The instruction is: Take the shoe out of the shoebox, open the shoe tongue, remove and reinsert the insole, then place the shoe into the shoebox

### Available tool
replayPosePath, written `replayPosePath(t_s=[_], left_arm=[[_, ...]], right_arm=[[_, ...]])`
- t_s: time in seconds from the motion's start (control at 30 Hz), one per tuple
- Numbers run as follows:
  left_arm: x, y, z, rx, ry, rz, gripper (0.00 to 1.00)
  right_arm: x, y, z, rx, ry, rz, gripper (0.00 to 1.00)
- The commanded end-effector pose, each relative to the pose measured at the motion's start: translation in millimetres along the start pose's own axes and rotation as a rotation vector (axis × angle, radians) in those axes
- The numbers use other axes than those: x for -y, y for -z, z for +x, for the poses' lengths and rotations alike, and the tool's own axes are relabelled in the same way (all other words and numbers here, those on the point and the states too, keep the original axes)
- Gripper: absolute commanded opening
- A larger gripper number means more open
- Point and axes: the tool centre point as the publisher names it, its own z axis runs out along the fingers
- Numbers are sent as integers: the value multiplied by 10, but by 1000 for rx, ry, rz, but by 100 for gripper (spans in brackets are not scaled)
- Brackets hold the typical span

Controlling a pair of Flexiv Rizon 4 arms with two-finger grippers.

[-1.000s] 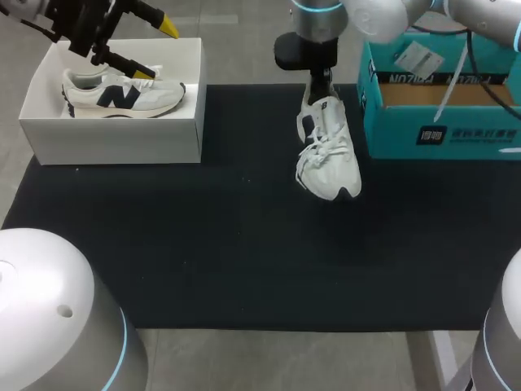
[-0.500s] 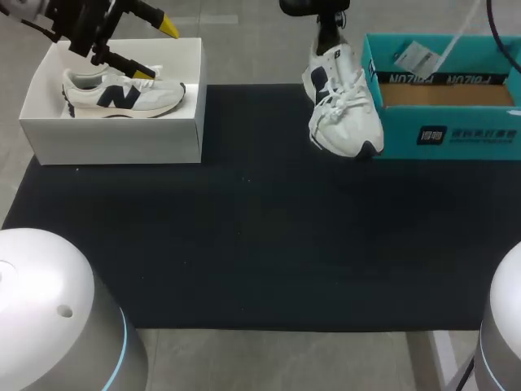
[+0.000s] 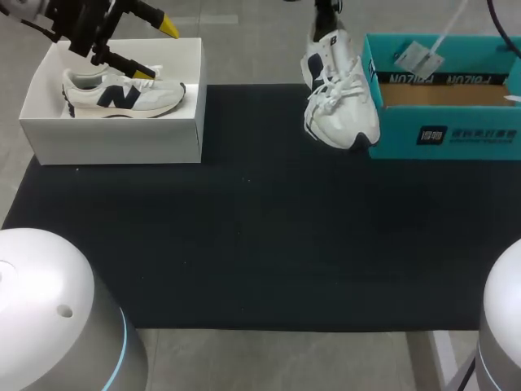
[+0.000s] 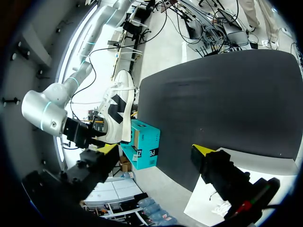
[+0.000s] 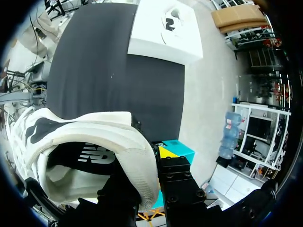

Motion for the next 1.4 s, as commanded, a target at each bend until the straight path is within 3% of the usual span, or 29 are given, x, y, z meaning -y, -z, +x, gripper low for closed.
replayPosePath(t_s=[0.03,0.2,0.27,0.5,0.7,1.0,1.2,1.4], left_arm=[[-9,2,-4,-4,0,1,100],[-9,2,-4,-4,0,1,100],[-9,2,-4,-4,0,1,100],[-9,2,-4,-4,0,1,100],[-9,2,-4,-4,0,1,100],[-9,2,-4,-4,0,1,100],[-9,2,-4,-4,0,1,100],[-9,2,-4,-4,0,1,100]], right_arm=[[23,14,13,3,1,-2,0],[23,14,13,3,1,-2,0],[150,19,22,4,-12,-1,0],[753,2,105,23,-25,-4,0],[1364,-23,189,26,25,40,0],[2138,-172,273,14,34,-65,0],[2519,-246,231,-18,-19,6,0],[2743,-272,151,-7,-72,69,0]])
